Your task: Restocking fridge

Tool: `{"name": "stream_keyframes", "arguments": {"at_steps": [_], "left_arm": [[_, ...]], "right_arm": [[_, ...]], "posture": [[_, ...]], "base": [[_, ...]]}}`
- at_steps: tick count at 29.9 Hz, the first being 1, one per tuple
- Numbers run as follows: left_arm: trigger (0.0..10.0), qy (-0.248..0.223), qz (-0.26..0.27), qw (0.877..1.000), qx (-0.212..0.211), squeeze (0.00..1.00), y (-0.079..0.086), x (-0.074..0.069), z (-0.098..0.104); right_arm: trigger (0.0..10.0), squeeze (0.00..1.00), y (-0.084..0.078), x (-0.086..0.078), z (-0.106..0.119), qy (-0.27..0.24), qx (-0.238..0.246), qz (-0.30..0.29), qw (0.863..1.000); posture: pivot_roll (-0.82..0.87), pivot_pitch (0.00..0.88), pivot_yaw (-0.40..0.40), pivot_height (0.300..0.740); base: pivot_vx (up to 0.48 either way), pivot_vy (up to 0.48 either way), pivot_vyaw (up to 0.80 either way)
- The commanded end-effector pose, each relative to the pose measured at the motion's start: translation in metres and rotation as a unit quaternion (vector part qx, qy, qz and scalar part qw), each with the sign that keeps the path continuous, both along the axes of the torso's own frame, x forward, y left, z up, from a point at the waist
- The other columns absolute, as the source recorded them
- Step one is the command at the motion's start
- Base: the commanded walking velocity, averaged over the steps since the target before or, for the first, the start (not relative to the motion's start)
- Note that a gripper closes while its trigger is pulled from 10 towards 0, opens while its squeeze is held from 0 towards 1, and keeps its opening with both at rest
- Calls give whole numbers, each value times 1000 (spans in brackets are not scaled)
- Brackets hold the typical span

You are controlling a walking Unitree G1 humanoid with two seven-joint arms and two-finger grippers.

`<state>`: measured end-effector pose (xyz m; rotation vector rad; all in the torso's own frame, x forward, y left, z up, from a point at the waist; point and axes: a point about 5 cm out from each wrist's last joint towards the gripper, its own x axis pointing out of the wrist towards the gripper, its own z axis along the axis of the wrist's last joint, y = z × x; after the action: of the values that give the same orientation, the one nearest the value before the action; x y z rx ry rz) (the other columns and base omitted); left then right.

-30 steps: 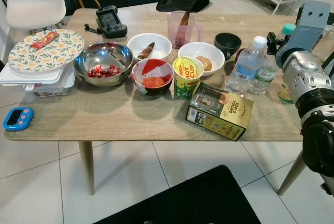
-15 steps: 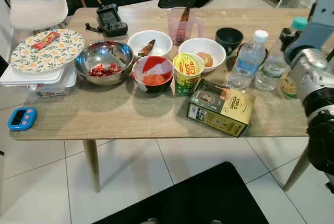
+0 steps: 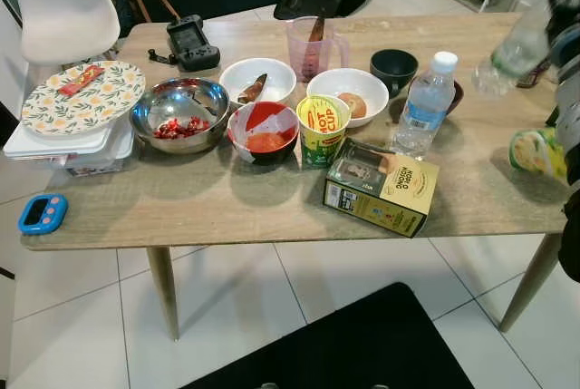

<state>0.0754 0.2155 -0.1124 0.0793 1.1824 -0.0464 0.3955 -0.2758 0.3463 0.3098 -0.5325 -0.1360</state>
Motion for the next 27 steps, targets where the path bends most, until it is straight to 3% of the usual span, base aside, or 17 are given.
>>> {"name": "stream_keyframes", "arguments": {"at_steps": [1,16,20,25,27], "left_arm": [[10000,4,-8,1000,7,0,4,1,1],[10000,8,-20,1000,8,0,4,2,1],[10000,9,-21,1000,10,0,5,2,1],[10000,7,-22,1000,10,0,4,6,1],[10000,7,-22,1000,10,0,4,6,1]], "right_arm": [[10000,0,-7,-8,19,-54,16,10,998],[10000,0,-3,-16,29,-127,18,90,988],[10000,0,-2,-21,31,-151,11,142,978],[10000,0,-1,-36,29,-185,-43,233,954],[10000,0,-2,-37,28,-187,-50,241,951]], "posture": [[24,38,-13,740],[14,35,0,740],[12,30,1,740],[11,18,-3,740],[11,18,-3,740]], "base": [[0,0,0],[0,0,0],[0,0,0],[0,0,0],[0,0,0]]}}
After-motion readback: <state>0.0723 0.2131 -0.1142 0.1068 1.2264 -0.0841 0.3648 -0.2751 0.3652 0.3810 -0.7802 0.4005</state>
